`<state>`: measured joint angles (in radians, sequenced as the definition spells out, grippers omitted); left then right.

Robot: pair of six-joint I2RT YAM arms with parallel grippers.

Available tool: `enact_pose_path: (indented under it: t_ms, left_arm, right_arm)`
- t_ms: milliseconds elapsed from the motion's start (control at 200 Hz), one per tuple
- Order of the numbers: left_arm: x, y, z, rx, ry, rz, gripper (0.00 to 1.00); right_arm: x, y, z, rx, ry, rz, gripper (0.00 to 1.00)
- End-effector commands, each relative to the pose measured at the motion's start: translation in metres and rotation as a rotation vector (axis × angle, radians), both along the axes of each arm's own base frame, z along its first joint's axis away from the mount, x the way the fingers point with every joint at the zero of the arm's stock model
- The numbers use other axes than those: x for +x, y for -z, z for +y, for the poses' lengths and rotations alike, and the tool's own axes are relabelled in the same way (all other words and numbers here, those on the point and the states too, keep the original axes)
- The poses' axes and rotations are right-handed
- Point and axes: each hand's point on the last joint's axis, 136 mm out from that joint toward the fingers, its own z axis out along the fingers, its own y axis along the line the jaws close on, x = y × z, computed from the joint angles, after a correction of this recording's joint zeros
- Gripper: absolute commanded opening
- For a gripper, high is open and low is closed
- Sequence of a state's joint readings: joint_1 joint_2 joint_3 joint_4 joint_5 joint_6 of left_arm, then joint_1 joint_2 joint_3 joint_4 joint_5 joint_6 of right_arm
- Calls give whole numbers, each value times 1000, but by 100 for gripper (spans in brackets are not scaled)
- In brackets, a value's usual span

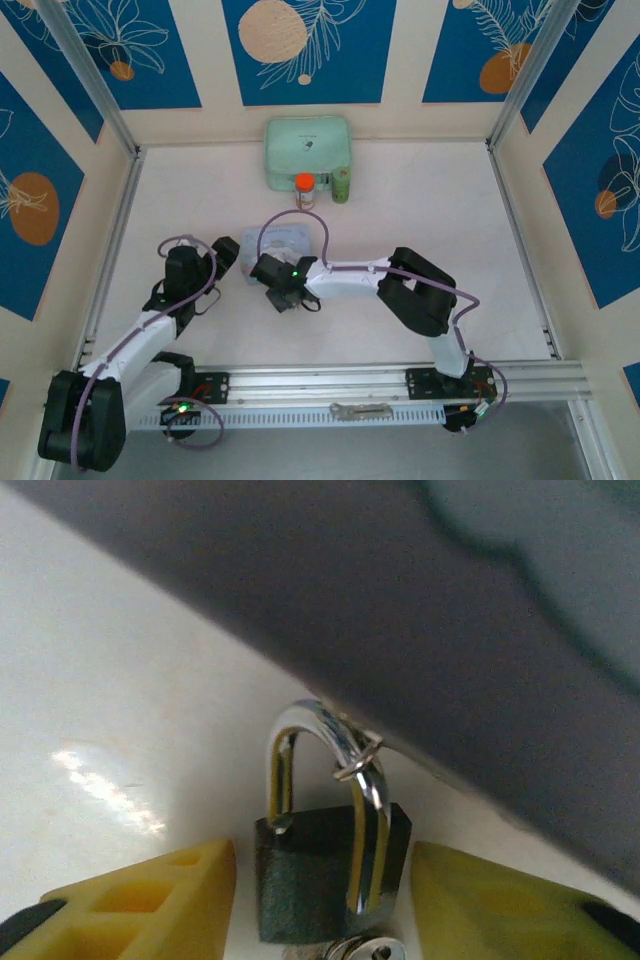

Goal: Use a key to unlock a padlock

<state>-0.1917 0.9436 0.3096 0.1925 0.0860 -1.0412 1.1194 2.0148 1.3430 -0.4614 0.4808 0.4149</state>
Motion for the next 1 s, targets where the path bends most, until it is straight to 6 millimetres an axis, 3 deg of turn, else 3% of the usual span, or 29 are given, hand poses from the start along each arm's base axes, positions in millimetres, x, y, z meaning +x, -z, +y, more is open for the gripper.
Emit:
enact_pose_path:
  t_ms: [0,290,520,775,995]
  left_arm:
    - [9,-25,-1,-20,3,-74,94]
    - [10,-28,2,-9,-3,-87,94]
    - [18,-27,-3,8,26,-97,93]
    - [36,-30,-18,44,128,-115,93]
    - [51,-31,-41,44,263,-128,84]
  right_arm:
    - [8,0,-2,-31,5,-39,44]
    - [24,-3,-17,-16,-30,-55,17]
    - [24,-10,-15,146,-147,58,0]
    - [28,-18,-17,246,-282,110,0]
    - [32,-26,-16,274,-396,129,0]
